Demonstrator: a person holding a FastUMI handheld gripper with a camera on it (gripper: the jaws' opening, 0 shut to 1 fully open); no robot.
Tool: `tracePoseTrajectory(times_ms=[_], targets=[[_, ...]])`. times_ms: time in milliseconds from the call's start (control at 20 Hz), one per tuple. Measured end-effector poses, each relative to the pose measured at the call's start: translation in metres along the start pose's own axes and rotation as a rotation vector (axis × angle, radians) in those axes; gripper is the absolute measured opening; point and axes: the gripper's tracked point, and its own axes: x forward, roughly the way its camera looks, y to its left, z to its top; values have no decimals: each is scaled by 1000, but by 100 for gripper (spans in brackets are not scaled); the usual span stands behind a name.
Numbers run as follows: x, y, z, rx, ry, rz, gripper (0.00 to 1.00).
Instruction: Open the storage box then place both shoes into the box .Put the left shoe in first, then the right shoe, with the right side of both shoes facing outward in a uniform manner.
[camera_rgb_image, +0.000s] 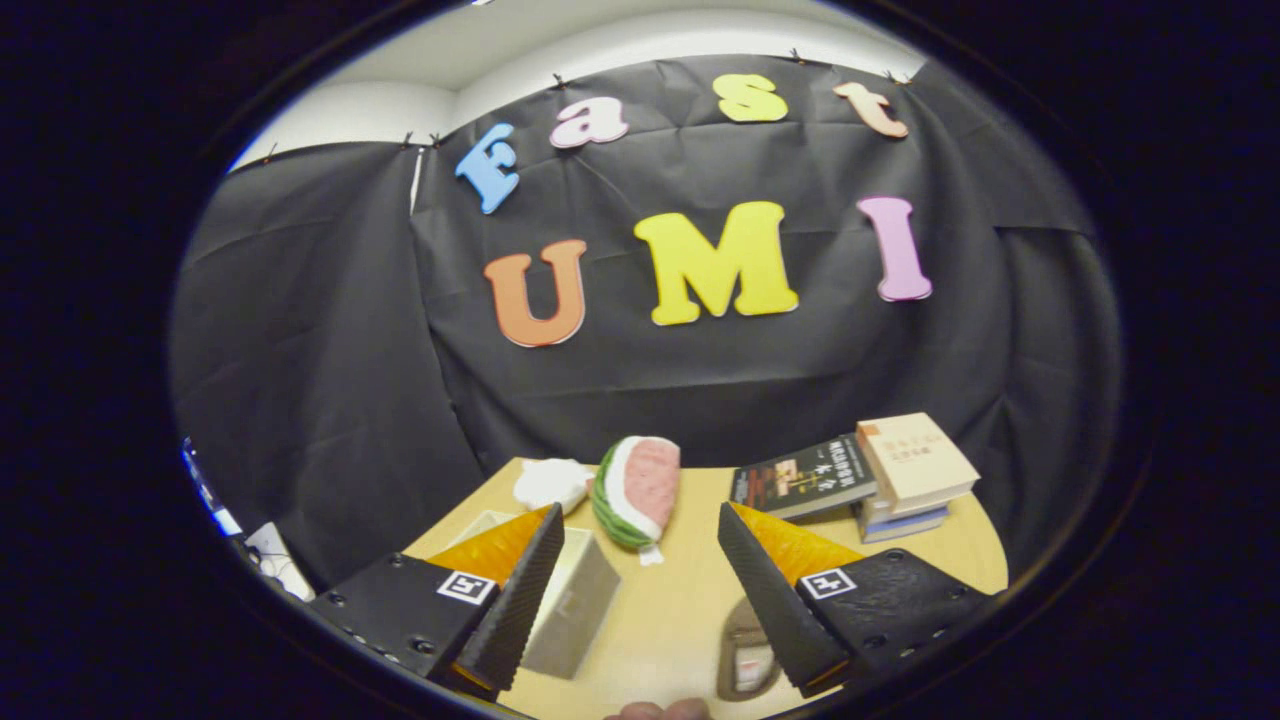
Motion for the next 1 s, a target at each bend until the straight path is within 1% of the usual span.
tracePoseTrajectory(times_ms=[150, 350, 500, 800, 1000], targets=[[-14, -57, -10, -1, 5, -66, 95], [-24, -106, -42, 3, 53, -126, 95], [-23, -120, -73, 5, 103, -133, 94], [-11, -123, -148, 6, 234, -121, 95], [9, -127, -192, -2, 335, -132, 95]])
